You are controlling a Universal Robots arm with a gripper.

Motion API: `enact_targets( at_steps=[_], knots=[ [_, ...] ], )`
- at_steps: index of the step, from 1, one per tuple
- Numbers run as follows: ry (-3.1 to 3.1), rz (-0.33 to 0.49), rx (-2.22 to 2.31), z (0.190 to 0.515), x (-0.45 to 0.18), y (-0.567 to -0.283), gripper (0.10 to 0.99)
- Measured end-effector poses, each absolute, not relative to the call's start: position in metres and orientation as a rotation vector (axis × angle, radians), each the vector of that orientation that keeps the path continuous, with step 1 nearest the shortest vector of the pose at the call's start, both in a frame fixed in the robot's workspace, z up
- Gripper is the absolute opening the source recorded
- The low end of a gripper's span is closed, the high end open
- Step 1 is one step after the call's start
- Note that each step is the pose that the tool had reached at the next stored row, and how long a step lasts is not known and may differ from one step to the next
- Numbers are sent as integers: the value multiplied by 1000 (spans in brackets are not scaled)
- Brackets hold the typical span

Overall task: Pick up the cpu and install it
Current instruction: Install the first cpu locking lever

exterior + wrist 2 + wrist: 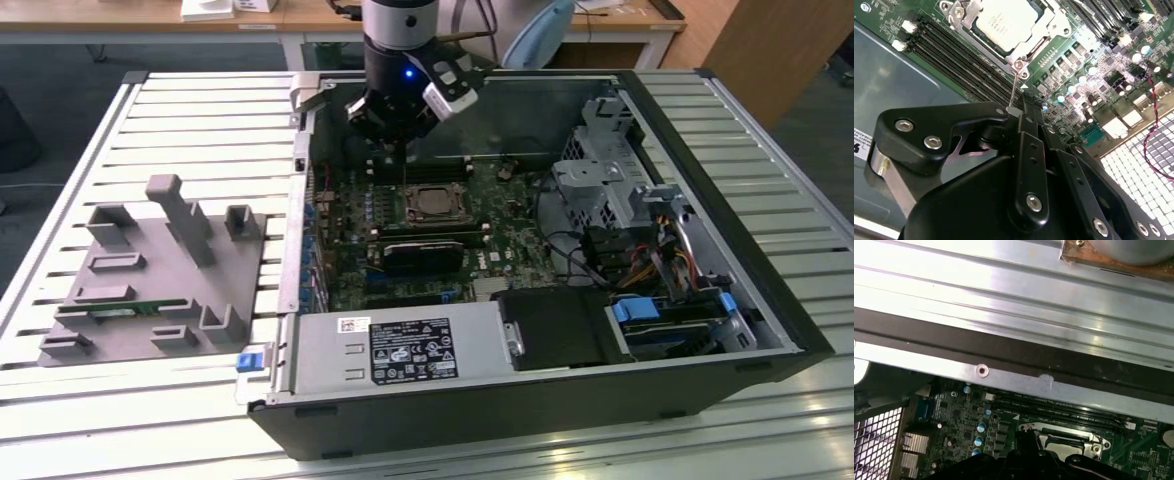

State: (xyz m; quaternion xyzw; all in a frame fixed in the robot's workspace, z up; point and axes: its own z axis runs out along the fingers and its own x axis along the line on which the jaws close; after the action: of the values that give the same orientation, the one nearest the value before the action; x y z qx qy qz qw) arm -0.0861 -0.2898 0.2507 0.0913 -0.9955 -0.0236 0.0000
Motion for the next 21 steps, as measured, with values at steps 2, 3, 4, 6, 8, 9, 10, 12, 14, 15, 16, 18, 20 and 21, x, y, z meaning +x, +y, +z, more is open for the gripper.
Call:
enact_targets(
  at_steps=[2, 3, 4, 6, 8, 9, 10, 12, 14, 15, 16, 18, 20, 21],
  knots=[
    [-3127, -74, 287, 250, -85, -290, 106],
    [-3127, -74, 287, 250, -85, -290, 106],
    [-3127, -74, 287, 250, -84, -290, 106],
    [-3127, -74, 287, 250, -80, -290, 106],
    [-3127, -74, 287, 250, -78, -290, 106],
    [-3127, -74, 287, 250, -76, -290, 106],
    [-3127, -74, 287, 249, -75, -290, 106],
    [-3127, -74, 287, 249, -73, -290, 106],
    [-3127, -74, 287, 249, -70, -290, 106],
    [-3127, -74, 287, 249, -69, -290, 106],
    [-3127, -74, 286, 249, -69, -290, 106],
    [-3128, -74, 286, 249, -68, -290, 106],
    [-3128, -74, 285, 249, -68, -290, 106],
    [-3128, -74, 285, 249, -68, -290, 106]
  ],
)
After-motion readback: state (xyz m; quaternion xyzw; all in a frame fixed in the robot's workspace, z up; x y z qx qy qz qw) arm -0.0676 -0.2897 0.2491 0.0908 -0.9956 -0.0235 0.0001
